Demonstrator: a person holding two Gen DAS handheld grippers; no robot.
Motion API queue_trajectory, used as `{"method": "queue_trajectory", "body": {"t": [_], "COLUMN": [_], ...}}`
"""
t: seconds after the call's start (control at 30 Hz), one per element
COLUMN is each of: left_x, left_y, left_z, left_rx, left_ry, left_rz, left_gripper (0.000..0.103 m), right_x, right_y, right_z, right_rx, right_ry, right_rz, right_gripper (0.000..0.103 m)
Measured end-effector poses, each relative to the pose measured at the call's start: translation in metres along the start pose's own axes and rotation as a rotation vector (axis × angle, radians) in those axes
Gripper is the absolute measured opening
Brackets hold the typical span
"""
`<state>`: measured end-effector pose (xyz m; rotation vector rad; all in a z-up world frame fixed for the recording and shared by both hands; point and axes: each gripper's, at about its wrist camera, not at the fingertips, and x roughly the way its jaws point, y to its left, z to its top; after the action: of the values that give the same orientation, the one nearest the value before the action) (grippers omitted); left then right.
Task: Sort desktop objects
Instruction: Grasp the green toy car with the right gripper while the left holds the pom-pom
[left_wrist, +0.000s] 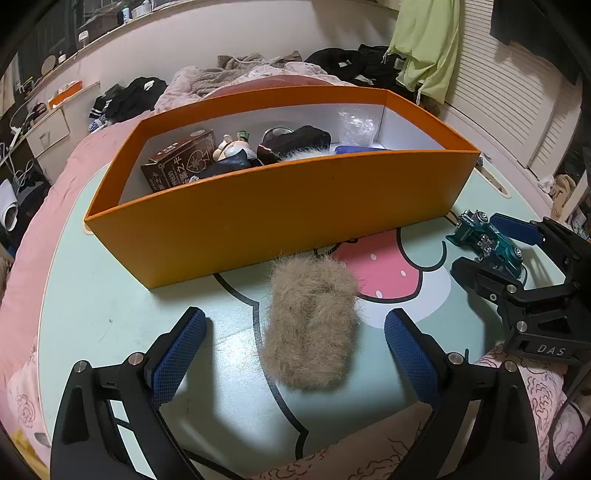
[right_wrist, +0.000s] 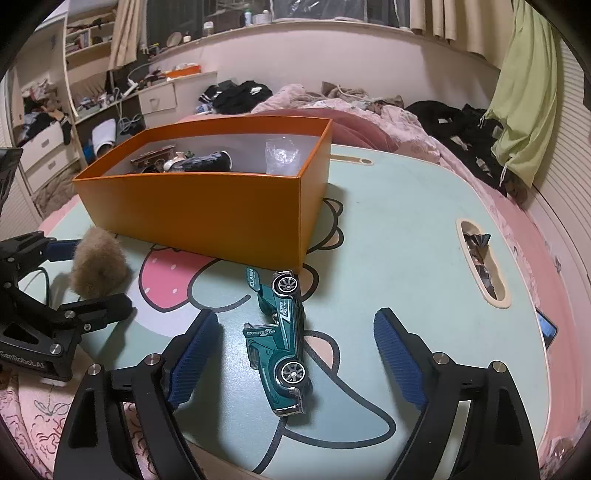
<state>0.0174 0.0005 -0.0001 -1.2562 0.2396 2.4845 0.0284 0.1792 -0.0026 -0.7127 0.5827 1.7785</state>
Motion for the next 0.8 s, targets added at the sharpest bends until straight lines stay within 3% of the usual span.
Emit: {"method": "queue_trajectory", "body": {"t": [0.6, 0.63, 0.67, 0.7, 0.73, 0.77, 0.8], "left_x": [0.000, 0.000, -0.003, -0.006, -0.009, -0.011, -0.011], "left_y": [0.001, 0.002, 0.002, 0.003, 0.003, 0.004, 0.004], "left_z": [0.002, 0.001, 0.000, 0.000, -0.001, -0.002, -0.003], "left_rx": [-0.027, -0.031, -0.035, -0.037, -0.038, -0.038, -0.040], "left_ry": [-0.003, -0.008, -0.023, -0.040, -0.056, -0.063, -0.065], "left_rz": [0.021, 0.024, 0.025, 0.025, 0.020, 0.011, -0.001], "left_gripper": [0.097, 0.093, 0.076, 0.063, 0.036, 0.027, 0.027], "right_x": [-0.003, -0.005, -0.007, -0.009, -0.010, -0.010, -0.010], "right_y": [-0.005, -0.005, -0.004, -0.002, 0.000, 0.003, 0.006], "right_z": [-0.005, -0.005, -0.005, -0.006, -0.006, -0.006, -0.006], "right_rx": [0.016, 0.015, 0.013, 0.002, -0.012, -0.023, -0.038], "right_ry": [-0.004, -0.012, -0.024, -0.036, -0.039, -0.039, -0.035], "right_rz": [-0.019, -0.017, -0.008, 0.022, 0.031, 0.044, 0.063], "right_gripper": [0.089, 0.080, 0.066, 0.031, 0.024, 0.024, 0.024]}}
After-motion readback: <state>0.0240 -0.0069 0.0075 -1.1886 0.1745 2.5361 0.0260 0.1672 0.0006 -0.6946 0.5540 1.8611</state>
